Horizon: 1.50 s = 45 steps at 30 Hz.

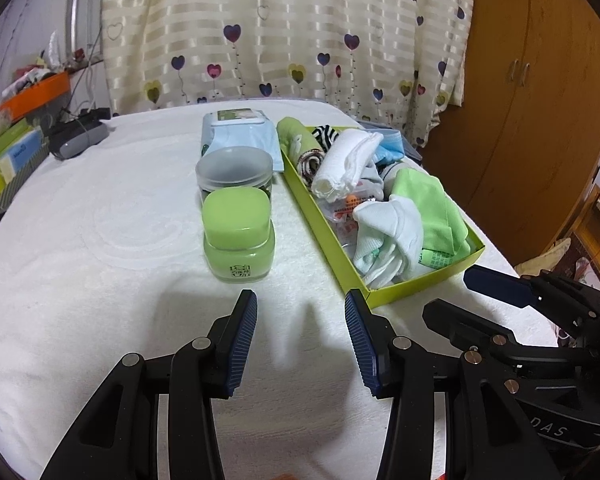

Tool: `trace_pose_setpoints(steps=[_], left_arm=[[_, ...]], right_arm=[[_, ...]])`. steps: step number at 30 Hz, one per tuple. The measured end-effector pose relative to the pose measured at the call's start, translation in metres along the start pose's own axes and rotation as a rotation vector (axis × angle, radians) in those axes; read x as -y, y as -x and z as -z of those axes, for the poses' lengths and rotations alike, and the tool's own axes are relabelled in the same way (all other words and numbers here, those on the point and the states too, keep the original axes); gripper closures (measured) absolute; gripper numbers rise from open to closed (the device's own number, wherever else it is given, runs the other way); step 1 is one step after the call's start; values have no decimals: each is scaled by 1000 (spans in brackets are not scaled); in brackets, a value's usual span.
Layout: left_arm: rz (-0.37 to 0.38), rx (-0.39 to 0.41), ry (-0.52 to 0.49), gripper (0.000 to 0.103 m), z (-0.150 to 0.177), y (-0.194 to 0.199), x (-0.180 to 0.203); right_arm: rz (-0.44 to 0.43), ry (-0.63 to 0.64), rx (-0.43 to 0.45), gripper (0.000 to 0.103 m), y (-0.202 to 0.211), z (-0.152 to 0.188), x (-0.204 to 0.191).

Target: Organize soft objects

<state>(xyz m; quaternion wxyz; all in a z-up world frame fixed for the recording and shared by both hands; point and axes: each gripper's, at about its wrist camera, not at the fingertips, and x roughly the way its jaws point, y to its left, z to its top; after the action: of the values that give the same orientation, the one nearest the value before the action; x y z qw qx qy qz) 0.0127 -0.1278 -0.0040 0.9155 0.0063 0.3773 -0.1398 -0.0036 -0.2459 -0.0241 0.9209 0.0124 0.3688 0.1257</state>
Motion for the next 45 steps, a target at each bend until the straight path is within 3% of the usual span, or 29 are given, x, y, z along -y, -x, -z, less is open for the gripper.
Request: trace_pose_setpoints(steps=[45], left_arm=[[-20,-33,-22,58,4,-12,4]], right_arm=[[-2,-7,-21,49,-11,4,4]])
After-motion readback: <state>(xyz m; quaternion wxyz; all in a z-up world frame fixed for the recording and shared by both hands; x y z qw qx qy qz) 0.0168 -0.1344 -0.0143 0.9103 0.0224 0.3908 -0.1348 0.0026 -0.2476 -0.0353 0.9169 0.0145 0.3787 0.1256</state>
